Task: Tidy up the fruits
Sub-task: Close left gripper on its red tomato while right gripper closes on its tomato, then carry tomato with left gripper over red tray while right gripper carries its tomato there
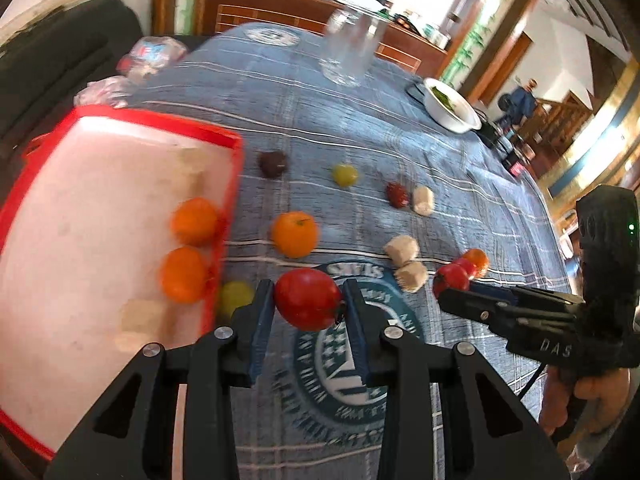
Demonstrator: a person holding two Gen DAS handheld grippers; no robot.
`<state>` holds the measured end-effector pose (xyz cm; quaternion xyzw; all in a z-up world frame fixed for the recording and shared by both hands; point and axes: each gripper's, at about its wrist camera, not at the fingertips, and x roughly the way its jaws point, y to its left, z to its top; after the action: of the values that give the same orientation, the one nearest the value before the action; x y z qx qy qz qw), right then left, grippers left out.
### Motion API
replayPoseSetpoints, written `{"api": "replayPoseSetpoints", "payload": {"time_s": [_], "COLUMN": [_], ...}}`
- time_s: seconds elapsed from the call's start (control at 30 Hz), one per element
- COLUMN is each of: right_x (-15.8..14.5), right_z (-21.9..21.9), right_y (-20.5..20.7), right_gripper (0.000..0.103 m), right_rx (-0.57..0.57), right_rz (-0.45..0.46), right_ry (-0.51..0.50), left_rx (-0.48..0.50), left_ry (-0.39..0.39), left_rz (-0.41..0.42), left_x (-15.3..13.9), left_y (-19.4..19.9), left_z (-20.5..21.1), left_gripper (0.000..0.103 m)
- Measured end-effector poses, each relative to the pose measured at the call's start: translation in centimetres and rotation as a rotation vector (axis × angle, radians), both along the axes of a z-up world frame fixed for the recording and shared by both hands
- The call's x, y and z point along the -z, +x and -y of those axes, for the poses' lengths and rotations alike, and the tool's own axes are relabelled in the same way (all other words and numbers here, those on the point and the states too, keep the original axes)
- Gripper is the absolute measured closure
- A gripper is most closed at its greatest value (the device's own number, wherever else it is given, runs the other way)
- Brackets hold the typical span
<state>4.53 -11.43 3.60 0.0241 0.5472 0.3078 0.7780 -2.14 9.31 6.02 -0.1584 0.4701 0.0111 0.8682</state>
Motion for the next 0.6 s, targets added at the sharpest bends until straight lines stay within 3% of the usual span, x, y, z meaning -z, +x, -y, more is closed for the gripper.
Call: {"api": "replayPoseSetpoints", "payload": {"time_s": [0.6], "right_x": [-1.4], "right_z": [-8.3], "right_y": [-0.8], "right_gripper": [0.070], "right_rx": [-0.213], "right_rz": [0.026], "right_ry": [0.021], "left_rx": [-0.192], "left_ry": [0.005], "left_rz": [0.001], "left_x": [-0.2], "left_y": [-4.9], "left_z": [-6.0], "left_gripper": [0.071]}}
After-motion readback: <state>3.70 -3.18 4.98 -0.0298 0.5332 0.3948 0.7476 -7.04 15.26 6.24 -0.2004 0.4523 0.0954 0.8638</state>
